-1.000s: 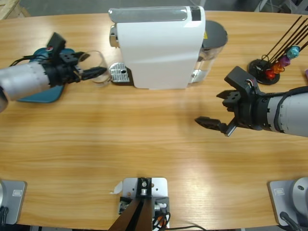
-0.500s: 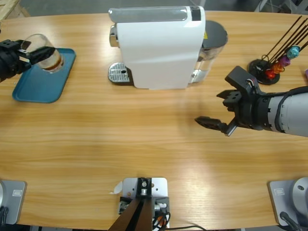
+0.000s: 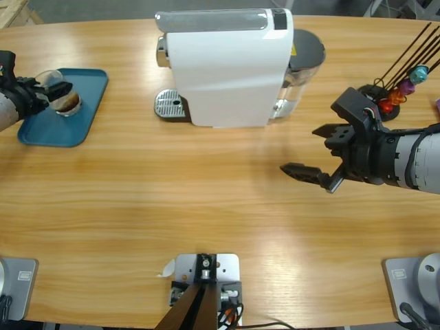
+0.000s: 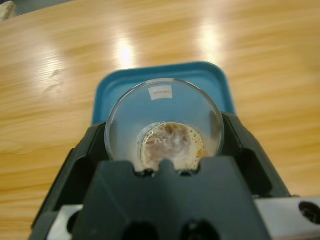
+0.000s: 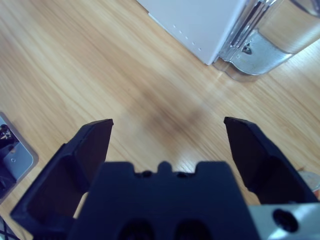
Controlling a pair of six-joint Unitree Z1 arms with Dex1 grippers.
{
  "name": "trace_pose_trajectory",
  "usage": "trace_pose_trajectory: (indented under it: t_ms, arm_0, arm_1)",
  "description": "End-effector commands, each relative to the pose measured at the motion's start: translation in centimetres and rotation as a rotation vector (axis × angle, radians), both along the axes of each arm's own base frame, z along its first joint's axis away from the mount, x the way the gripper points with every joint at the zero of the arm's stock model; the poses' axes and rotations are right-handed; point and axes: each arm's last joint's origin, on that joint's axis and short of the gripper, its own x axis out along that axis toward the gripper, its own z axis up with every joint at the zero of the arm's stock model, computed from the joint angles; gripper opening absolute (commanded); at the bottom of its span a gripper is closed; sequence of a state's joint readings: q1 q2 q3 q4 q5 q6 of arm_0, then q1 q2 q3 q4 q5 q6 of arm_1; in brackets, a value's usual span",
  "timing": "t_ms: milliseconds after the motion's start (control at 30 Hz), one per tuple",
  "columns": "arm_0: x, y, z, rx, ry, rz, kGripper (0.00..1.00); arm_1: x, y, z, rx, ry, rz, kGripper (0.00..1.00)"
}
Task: Pour coffee
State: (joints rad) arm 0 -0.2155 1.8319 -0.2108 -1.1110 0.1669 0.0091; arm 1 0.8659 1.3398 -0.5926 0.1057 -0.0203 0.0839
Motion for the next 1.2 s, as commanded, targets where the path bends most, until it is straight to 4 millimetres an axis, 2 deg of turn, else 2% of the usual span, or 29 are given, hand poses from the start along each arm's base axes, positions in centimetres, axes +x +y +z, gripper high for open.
trace_pose_trajectory:
  t_ms: [33,67,133,167,233,367,500,700,767,833,900,933,1033,1200]
  arm_0:
    - [-0.1,0.7,-2.8,-0.003,0.047,0.049,0.132]
    - [-0.1,0.7,-2.8,-0.01,0.043,0.041,0.292]
    - [-0.1,0.5,-2.8,-0.033,0.03,0.015,0.722]
    - [-0.2,0.5,-2.6,-0.041,0.019,0.006,0.863]
    - [-0.8,0.4,-2.0,-0.067,-0.016,-0.027,0.976]
    - [-3.7,0.5,0.8,-0.123,-0.1,-0.108,0.987]
    - [-7.0,1.2,2.9,-0.132,-0.185,-0.108,0.987]
    - [-9.9,1.5,6.7,-0.157,-0.328,-0.136,0.987]
    - [-10.0,0.1,9.8,-0.17,-0.283,-0.26,0.987]
    - [-9.6,-1.5,14.0,-0.177,-0.206,-0.408,0.987]
    - [-9.5,-3.1,15.8,-0.167,-0.099,-0.542,0.987]
    - [-9.7,-3.9,15.8,-0.155,-0.045,-0.607,0.987]
    - [-10.3,-6.4,13.9,-0.133,0.111,-0.764,0.991]
    - [-9.8,-13.5,11.0,-0.043,0.349,-0.983,1.0]
  arm_1:
    - [-0.6,-0.6,-0.2,0.006,-0.01,-0.009,1.0]
    - [-0.6,-0.6,-0.2,0.006,-0.011,-0.009,1.0]
    - [-0.6,-0.6,-0.2,0.006,-0.011,-0.009,1.0]
    - [-0.6,-0.6,-0.2,0.004,-0.011,-0.01,1.0]
    - [-0.6,-0.5,-0.2,0.002,-0.01,-0.011,1.0]
    - [-0.5,-0.5,-0.3,-0.001,-0.008,-0.011,1.0]
    - [-0.5,-0.4,-0.4,-0.004,-0.003,-0.008,1.0]
    - [-0.5,-0.3,-0.4,-0.001,-0.002,-0.007,1.0]
    - [-0.5,-0.3,-0.4,0.002,0.001,-0.003,1.0]
    - [-0.5,-0.2,-0.3,0.009,0.007,0.005,1.0]
    - [-0.5,-0.2,-0.2,0.014,0.007,0.01,1.0]
    - [-0.5,-0.2,-0.2,0.013,0.004,0.014,1.0]
    - [-0.5,-0.2,-0.1,0.013,-0.001,0.031,1.0]
    - [-0.4,0.1,-0.4,0.006,0.013,0.064,0.998]
